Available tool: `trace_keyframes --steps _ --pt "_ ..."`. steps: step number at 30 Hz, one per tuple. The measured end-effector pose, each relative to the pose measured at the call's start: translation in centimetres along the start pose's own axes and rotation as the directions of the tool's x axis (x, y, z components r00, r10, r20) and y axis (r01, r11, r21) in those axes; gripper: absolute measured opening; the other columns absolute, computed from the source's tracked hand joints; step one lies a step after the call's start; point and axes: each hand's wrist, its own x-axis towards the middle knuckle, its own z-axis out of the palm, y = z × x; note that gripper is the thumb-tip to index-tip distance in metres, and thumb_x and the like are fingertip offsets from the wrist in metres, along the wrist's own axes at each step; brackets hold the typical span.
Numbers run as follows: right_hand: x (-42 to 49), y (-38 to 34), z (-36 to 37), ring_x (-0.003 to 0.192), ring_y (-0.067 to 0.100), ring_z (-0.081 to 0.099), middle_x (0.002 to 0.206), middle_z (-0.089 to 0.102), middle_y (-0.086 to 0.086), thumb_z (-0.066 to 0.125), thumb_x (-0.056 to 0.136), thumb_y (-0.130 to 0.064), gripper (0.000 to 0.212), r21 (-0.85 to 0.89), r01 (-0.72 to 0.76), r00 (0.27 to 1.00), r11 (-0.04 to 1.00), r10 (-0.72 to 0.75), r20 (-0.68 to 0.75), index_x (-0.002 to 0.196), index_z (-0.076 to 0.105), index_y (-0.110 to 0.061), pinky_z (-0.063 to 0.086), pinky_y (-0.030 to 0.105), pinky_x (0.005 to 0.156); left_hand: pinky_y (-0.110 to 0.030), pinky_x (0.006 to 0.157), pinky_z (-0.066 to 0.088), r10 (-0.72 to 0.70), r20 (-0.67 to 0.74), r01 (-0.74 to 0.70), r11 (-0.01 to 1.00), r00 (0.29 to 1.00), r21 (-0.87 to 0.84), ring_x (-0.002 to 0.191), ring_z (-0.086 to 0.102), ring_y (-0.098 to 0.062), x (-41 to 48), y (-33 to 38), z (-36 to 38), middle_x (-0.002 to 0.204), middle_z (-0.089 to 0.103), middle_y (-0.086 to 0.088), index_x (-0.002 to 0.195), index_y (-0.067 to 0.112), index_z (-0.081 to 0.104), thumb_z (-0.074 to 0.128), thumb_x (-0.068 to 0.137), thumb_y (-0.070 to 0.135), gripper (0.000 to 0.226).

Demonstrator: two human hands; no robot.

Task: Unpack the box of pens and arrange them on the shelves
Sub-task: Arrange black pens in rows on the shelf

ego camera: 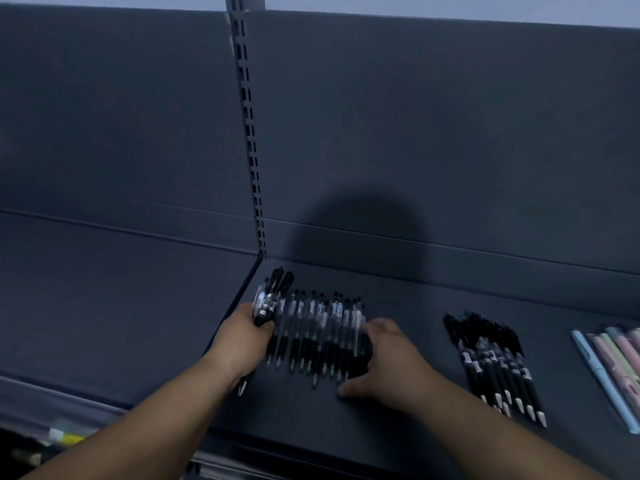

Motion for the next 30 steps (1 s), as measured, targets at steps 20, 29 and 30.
trace_keyframes --steps 20,29,30 --pt "1.3 -1.7 2.9 0.148 0.015 -0.014 0.161 -0.013 -0.007 0.054 0.077 -0.074 0.103 -0.158 0.08 0.99 0.984 -0.098 -0.106 0.155 0.004 -0.028 0.001 0.031 0.121 -0.02 0.06 0.041 0.141 0.08 -0.145 0.988 0.987 0.051 0.081 0.059 -0.014 2.7 0.1 -0.4 0.092 0.064 -0.002 0.104 0.018 0.056 0.056 0.093 0.018 0.011" --pt "1.5 -4.7 -0.6 0.078 0.005 0.061 0.094 0.07 -0.004 0.065 0.087 -0.043 0.035 0.745 0.031 0.919 0.666 0.274 -0.283 0.106 0.07 -0.014 0.045 0.017 0.072 -0.026 0.061 0.048 0.244 0.481 -0.043 0.919 0.842 -0.391 0.064 0.059 -0.009 -0.1 4.9 -0.7 0.072 0.066 0.002 0.107 0.016 0.063 0.056 0.093 0.009 0.017" --pt "1.2 -4.7 -0.9 0.072 0.011 0.059 0.088 0.07 0.002 0.065 0.088 -0.04 0.031 0.858 0.011 0.937 0.513 0.295 -0.189 0.1 0.072 -0.012 0.046 0.025 0.069 -0.023 0.058 0.047 0.255 0.544 -0.015 0.913 0.8 -0.407 0.064 0.058 -0.008 -0.7 5.4 -0.2 0.072 0.064 0.003 0.107 0.014 0.063 0.055 0.093 0.007 0.017"
